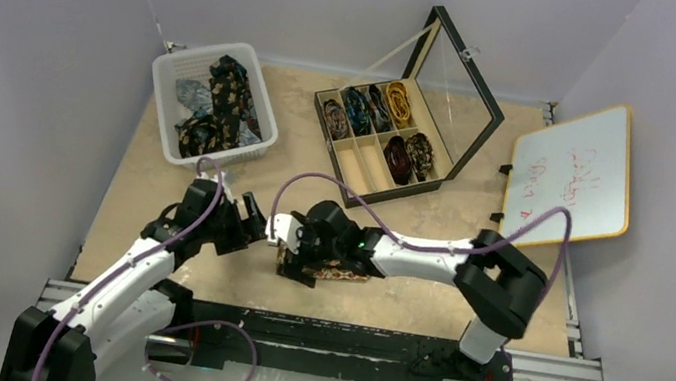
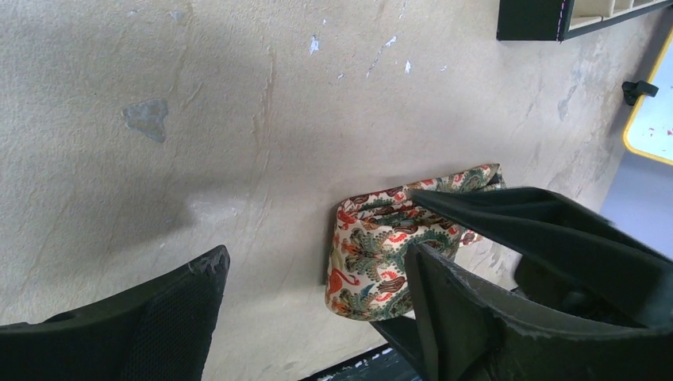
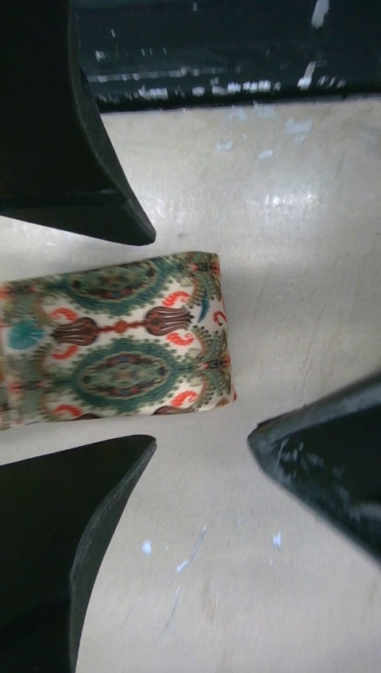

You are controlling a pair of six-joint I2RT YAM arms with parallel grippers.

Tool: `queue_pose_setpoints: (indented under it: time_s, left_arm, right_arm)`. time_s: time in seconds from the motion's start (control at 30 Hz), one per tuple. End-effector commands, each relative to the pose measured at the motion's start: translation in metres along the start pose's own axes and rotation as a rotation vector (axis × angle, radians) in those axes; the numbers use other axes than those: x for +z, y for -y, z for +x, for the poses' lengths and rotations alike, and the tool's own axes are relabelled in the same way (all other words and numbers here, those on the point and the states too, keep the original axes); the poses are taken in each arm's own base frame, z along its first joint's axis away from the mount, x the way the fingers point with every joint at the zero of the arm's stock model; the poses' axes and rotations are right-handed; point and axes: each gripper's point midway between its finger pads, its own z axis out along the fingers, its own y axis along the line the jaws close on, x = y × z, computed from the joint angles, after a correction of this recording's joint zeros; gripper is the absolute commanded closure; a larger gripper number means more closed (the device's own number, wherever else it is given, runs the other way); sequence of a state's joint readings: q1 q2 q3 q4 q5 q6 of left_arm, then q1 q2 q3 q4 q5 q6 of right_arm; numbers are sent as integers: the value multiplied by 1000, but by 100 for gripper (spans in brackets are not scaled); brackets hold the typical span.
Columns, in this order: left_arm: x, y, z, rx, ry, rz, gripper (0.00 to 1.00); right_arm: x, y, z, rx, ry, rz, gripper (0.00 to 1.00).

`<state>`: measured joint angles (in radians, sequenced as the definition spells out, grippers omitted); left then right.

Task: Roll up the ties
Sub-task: Roll the tie at the center of the board.

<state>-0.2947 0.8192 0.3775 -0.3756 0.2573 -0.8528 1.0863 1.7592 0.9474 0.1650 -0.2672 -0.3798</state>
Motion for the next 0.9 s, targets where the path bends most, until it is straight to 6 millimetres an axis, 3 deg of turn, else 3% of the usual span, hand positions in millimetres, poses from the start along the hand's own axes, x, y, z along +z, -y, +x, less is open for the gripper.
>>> queue_pose_setpoints:
  time_s: [0.0,0.1,0.17,0.23,0.3,0.47,0.57,0.73,0.87]
  left_arm:
    - [-2,0,-5,4,28,4,21]
    - [-3,2,-6,6,32,9,21]
    - [-3,2,-7,6,40,13,21]
    - [-4,3,-8,5,52,21,21]
    - [-4,4,-7,2,57,36,20]
    - [-5,9,-3,9,58,94,21]
    - [-7,12,0,16,52,118,21]
    - [-6,13,5,27,33,133,21]
    - [-6,16,8,47,14,160,22]
  right_arm:
    - [-54,19,-73,34,263,147,3]
    - [-94,33,-92,151,399,286,1]
    - [-125,48,-94,335,519,417,1]
    - [-152,61,-82,596,617,502,1]
    - [-163,68,-60,825,663,534,1]
    - [-144,55,-11,1179,597,431,3]
    - [-123,36,-10,1209,565,289,15]
    - [-95,28,-9,1224,480,194,35]
    - [-81,27,-2,1273,448,175,41]
